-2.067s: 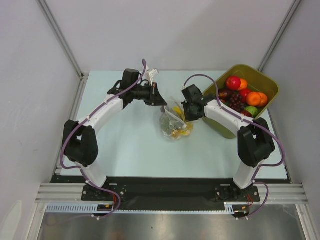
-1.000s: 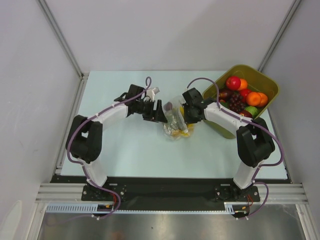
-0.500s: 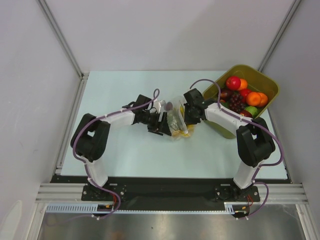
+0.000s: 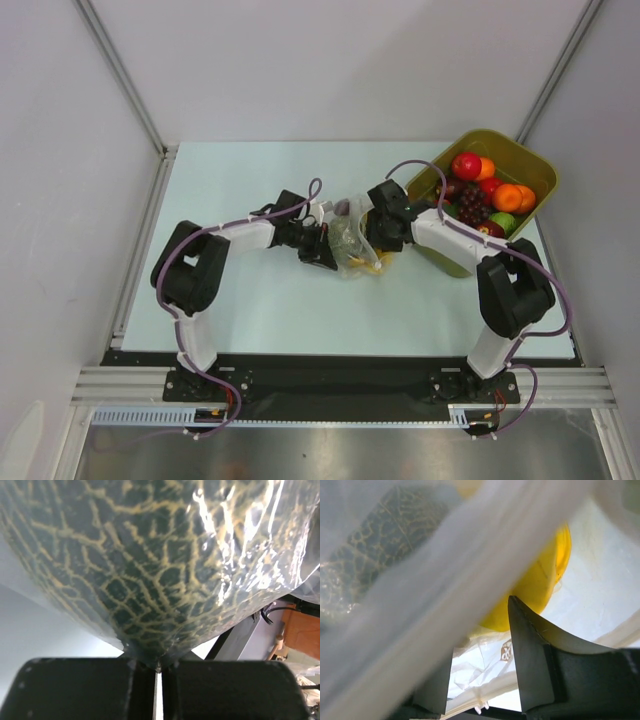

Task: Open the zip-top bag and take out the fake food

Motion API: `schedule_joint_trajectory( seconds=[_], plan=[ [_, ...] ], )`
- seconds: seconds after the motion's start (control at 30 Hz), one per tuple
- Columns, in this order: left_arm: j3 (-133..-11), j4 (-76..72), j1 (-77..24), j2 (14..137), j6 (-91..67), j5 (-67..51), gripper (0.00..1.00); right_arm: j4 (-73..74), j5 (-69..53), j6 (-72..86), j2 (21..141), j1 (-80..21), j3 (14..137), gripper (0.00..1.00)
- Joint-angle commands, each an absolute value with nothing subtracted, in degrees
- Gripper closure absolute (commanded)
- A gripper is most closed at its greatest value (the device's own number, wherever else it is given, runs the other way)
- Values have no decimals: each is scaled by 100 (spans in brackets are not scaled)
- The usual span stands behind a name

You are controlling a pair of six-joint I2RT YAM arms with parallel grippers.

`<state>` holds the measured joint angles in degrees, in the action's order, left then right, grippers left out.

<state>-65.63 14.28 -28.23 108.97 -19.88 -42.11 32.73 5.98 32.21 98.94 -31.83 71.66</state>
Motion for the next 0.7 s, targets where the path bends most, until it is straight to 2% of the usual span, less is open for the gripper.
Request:
schedule_joint_trajectory(
  seconds=[0.0, 0.37, 0.67],
  plan=[
    [-6767, 1468, -2848, 10951, -1872, -3982, 100, 3603, 887, 3313, 9634, -3217, 7066, 48],
    [-6724, 1652, -2812, 10810, -1775, -3797, 100, 3709, 1239, 3138, 9299, -2945, 6944, 46],
    [-6776, 1758, -2812, 10863, -1740, -3788, 100, 2874, 791, 2505, 9561, -2795, 6987, 46]
  ],
)
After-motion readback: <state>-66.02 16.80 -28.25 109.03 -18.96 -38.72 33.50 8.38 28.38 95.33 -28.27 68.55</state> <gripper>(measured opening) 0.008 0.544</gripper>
